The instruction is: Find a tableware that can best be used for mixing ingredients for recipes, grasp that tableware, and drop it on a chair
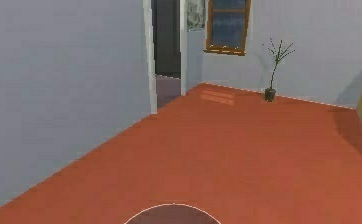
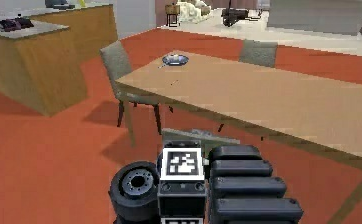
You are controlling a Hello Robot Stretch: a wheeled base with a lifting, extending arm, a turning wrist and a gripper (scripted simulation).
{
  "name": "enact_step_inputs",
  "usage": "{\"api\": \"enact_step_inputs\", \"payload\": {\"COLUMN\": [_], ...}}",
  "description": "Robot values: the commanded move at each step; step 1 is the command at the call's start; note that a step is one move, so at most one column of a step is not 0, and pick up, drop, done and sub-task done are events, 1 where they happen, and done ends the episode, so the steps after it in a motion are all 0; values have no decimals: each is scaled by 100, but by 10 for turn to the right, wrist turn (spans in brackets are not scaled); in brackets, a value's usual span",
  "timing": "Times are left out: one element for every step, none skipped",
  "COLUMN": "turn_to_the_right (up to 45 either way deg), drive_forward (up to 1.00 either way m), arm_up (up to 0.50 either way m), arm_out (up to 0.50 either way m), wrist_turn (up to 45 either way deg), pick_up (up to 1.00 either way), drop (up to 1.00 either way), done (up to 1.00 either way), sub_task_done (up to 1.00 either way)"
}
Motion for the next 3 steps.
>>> {"api": "enact_step_inputs", "payload": {"turn_to_the_right": [60,0,0], "drive_forward": [0,100,100], "arm_up": [0,0,0], "arm_out": [0,0,0], "wrist_turn": [0,0,0], "pick_up": [0,0,0], "drop": [0,0,0], "done": [0,0,0], "sub_task_done": [0,0,0]}}
